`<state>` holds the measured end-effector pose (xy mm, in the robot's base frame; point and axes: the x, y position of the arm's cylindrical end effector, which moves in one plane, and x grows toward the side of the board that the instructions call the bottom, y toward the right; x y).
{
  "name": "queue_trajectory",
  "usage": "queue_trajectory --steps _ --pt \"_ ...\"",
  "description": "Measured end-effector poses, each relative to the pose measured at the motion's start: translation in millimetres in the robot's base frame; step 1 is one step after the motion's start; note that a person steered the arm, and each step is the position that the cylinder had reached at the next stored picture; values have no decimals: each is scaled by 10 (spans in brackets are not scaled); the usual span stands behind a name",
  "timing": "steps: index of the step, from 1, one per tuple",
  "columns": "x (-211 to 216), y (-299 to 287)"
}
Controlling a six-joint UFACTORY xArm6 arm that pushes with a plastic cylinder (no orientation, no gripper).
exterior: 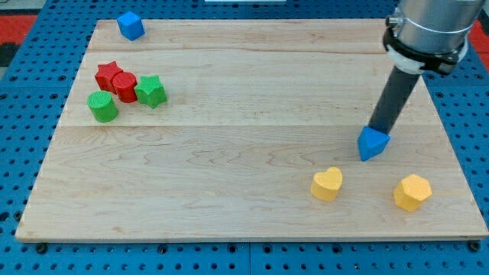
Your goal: Place the blue cube top left to the yellow hexagon
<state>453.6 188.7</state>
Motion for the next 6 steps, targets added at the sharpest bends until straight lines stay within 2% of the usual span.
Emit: queue_trajectory --steps 2,3,4,5,6 --pt "659 -84" --pt "-175 -52" --pt "-1397 -464" --pt "-1879 -1632" --pt "-1879 -2860"
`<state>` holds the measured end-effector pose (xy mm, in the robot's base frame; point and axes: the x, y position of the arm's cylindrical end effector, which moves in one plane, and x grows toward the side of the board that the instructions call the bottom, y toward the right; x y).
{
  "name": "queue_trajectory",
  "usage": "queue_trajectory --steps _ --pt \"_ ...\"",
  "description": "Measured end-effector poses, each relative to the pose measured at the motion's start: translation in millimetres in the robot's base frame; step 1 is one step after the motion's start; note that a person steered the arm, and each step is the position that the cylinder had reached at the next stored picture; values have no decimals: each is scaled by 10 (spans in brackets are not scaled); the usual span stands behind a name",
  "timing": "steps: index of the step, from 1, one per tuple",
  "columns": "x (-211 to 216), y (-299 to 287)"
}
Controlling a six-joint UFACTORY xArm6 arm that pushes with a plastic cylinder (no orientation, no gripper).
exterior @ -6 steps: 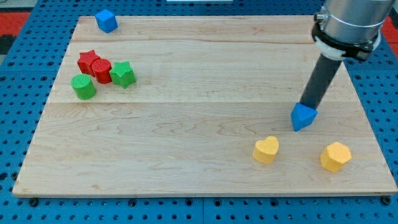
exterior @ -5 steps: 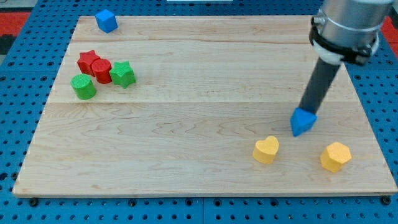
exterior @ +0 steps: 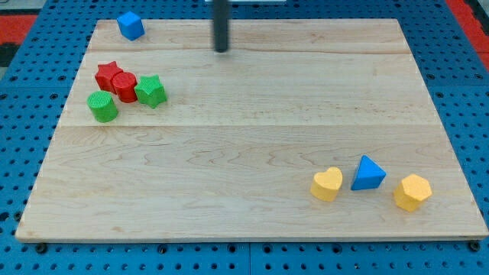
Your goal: Place the blue cube top left to the yellow hexagon
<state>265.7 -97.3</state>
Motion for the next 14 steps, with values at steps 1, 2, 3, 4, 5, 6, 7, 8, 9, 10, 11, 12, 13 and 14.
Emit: queue_trajectory --steps 1,2,3,4,5,6,7,8,9,10,11,12,13,14 --pt "-51 -876" --pt "80 -1862" --pt "-534 -1982" --pt "-688 -1339" --pt "-86 -26" --pt "197 899" --pt "59 647" --pt "72 1482" --pt "-7 1699" --pt "-14 2063" --pt "469 2346" --pt "1159 2422" --pt "1639 2423" --pt "1231 2223"
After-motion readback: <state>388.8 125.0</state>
